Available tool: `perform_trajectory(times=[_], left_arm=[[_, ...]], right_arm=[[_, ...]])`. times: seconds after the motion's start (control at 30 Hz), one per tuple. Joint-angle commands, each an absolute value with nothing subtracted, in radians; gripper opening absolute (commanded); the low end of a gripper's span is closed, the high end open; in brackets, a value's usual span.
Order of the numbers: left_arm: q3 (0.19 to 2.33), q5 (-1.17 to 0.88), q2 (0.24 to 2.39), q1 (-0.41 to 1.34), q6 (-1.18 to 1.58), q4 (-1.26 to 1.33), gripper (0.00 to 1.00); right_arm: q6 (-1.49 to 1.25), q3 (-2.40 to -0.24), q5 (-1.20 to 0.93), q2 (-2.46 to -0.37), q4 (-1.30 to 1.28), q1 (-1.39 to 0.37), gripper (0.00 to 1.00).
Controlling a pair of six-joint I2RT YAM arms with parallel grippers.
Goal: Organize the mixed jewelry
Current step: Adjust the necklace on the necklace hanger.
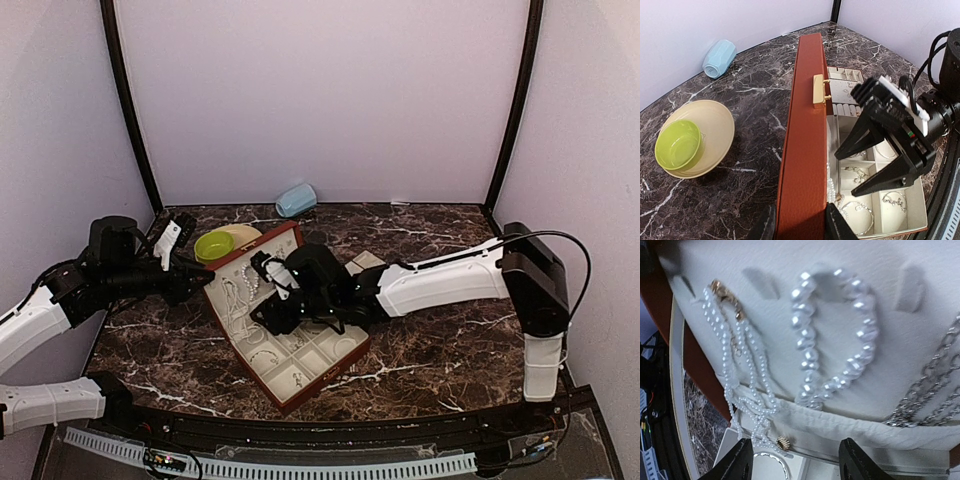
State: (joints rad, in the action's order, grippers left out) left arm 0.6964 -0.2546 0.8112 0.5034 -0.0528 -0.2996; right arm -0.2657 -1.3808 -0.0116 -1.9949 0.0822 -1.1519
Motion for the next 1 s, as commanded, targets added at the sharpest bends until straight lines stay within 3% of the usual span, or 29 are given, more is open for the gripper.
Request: perform_trajectory(times=[0.0,0.23,0.73,0.97], left_arm=[[0.67,-0.309,0.821,0.512,-0.055,-0.298,0.1],[0.669,-0.31,0.819,0.512,-0.055,-0.297,0.1],[0.667,-0.309,0.82,0.512,-0.058,-0.297,0.1],[0.667,-0.308,0.819,0.512,-0.058,-0.298,0.1]], right_arm=[[-0.18,-1.444,-0.046,-2.059,0.09,-1.186,0.61],[-0.122,-1.507,-0.015,-2.122,0.064,-1.204,0.64],[-0.063,-1.553,0.005,-2.174,0.011,-1.239,0.57],[-0.064,-1.541,0.025,-2.169,0.026,-1.251,0.43]])
